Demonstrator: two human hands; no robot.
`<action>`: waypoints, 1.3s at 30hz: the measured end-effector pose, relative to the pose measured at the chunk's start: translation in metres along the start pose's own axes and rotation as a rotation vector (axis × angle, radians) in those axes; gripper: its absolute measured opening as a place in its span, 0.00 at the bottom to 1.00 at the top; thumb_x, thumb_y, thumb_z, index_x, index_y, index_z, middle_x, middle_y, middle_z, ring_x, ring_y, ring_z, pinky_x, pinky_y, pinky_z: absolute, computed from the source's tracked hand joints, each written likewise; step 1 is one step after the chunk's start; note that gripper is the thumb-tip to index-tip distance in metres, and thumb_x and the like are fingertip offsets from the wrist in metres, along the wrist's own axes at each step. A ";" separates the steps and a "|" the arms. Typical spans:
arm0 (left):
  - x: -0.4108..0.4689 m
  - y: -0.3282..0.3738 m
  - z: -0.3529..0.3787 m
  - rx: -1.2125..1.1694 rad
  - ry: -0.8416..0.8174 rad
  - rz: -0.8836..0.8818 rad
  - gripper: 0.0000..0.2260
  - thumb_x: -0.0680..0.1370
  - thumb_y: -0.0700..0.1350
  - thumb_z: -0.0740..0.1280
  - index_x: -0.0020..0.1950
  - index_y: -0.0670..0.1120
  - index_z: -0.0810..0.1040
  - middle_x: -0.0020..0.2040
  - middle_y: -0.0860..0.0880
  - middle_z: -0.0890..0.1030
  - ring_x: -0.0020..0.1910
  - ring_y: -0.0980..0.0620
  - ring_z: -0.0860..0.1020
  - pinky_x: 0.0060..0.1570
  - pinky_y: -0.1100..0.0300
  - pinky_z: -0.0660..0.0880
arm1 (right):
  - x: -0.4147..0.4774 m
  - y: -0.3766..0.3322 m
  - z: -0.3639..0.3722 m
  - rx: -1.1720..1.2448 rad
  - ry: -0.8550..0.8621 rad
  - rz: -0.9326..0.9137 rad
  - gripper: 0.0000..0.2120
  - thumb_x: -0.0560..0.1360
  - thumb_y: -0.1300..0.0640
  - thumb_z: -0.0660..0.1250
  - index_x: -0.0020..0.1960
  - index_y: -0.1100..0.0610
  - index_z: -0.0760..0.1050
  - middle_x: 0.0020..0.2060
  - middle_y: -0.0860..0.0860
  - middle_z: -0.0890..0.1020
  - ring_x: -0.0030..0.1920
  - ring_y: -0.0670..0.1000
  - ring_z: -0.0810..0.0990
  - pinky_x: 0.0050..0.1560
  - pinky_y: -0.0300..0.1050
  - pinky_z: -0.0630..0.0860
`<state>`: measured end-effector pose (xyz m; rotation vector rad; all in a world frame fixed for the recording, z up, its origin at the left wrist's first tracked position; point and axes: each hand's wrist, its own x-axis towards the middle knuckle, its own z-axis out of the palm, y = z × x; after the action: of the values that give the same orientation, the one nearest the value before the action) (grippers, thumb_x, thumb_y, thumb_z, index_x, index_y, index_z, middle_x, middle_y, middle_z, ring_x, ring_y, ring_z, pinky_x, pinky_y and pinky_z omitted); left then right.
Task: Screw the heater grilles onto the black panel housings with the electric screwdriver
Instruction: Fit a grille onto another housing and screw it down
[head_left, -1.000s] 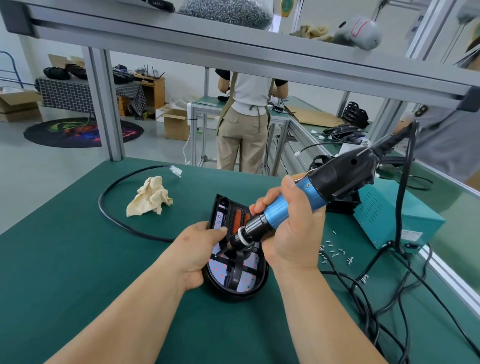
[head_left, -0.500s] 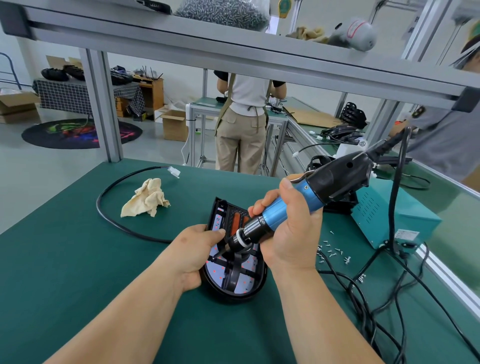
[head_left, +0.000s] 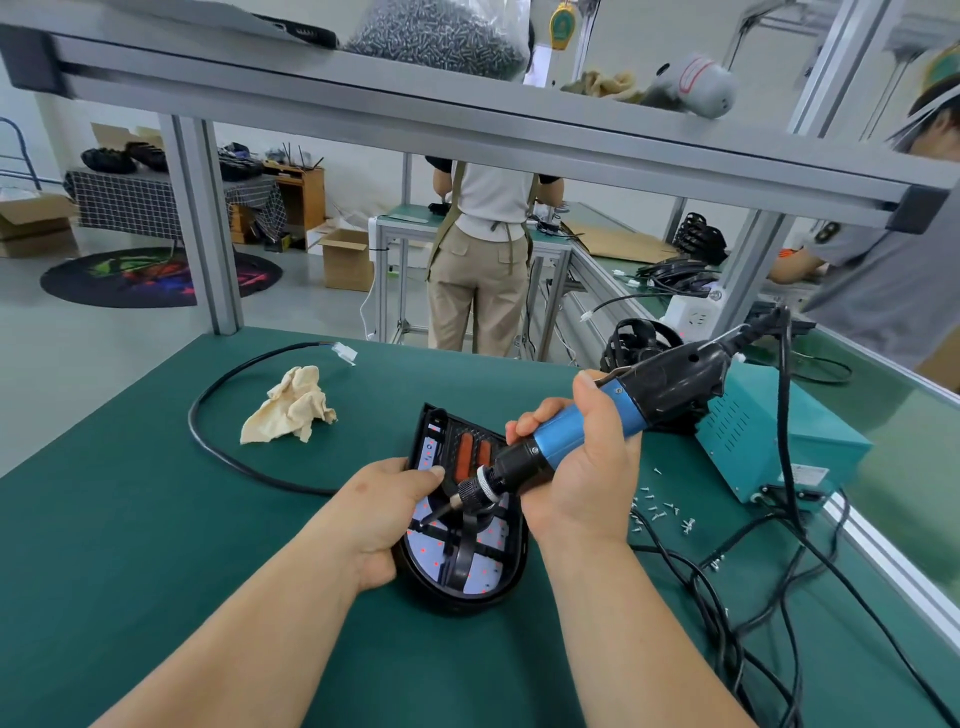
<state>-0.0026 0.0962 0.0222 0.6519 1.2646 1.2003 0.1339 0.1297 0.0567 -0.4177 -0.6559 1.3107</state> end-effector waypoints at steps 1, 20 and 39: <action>-0.001 0.000 0.000 0.003 -0.001 0.000 0.09 0.82 0.36 0.61 0.54 0.33 0.78 0.42 0.34 0.84 0.36 0.39 0.84 0.40 0.45 0.83 | 0.001 0.001 -0.002 0.005 0.017 0.009 0.05 0.73 0.58 0.69 0.41 0.52 0.73 0.27 0.54 0.72 0.25 0.53 0.72 0.33 0.47 0.77; -0.005 0.022 -0.015 0.658 0.357 0.272 0.35 0.74 0.57 0.72 0.76 0.47 0.62 0.69 0.45 0.72 0.67 0.44 0.72 0.65 0.50 0.69 | 0.030 -0.010 -0.033 0.124 0.419 0.282 0.11 0.75 0.53 0.70 0.41 0.56 0.69 0.25 0.50 0.73 0.23 0.50 0.74 0.41 0.46 0.78; 0.043 0.016 0.113 1.918 -0.285 0.547 0.16 0.82 0.46 0.64 0.69 0.56 0.75 0.64 0.50 0.78 0.70 0.46 0.70 0.72 0.34 0.34 | 0.053 -0.058 -0.097 0.342 0.102 0.171 0.13 0.79 0.46 0.56 0.44 0.54 0.71 0.26 0.48 0.70 0.25 0.45 0.71 0.29 0.36 0.73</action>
<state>0.0931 0.1669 0.0491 2.5064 1.7507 -0.1798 0.2467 0.1761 0.0309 -0.2618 -0.3058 1.5216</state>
